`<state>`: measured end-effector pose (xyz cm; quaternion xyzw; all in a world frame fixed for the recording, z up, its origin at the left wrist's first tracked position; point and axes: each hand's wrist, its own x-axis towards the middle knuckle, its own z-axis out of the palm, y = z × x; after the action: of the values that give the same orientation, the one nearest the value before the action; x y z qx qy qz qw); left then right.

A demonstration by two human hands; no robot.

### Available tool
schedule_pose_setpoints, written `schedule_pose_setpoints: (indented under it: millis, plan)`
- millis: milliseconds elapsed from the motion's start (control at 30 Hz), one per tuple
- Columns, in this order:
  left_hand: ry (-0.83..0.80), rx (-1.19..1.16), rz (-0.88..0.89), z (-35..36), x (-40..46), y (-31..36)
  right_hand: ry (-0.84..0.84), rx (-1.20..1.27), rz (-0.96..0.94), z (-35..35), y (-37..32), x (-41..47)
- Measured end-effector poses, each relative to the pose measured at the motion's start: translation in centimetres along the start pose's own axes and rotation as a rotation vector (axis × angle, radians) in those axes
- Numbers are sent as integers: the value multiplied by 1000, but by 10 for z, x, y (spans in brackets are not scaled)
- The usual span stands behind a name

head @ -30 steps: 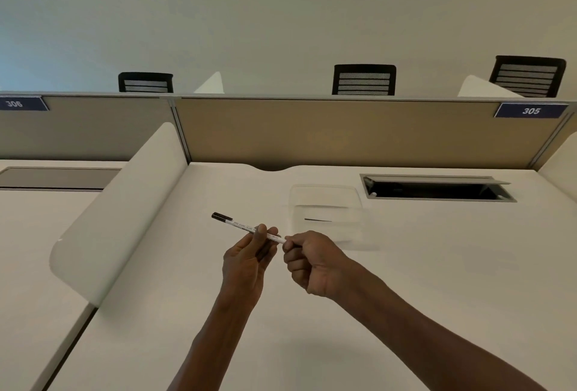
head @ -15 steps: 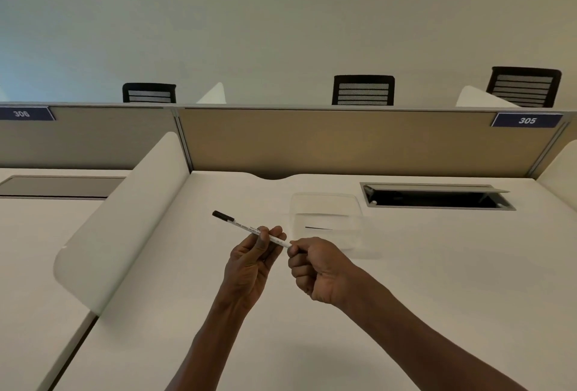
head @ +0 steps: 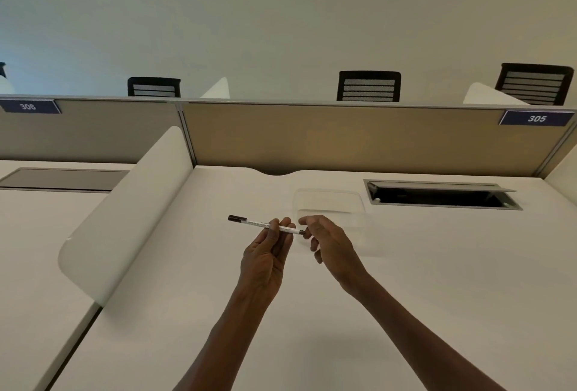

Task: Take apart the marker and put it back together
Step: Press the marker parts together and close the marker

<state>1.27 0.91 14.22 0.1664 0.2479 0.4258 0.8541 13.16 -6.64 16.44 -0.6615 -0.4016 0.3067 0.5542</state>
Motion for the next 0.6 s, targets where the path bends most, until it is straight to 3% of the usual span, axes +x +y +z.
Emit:
schedule_pose_setpoints:
  millis: [233,367,600]
  plan:
    - [-4,-3,-53,5,0,-5,109,-98,-363,7,12,0]
    - [-35,-9,-120,8,1,-9,188,-68,-440,6,10,7]
    - [-57,595,-121,-11,3,-22,296,4,-348,-10,-6,25]
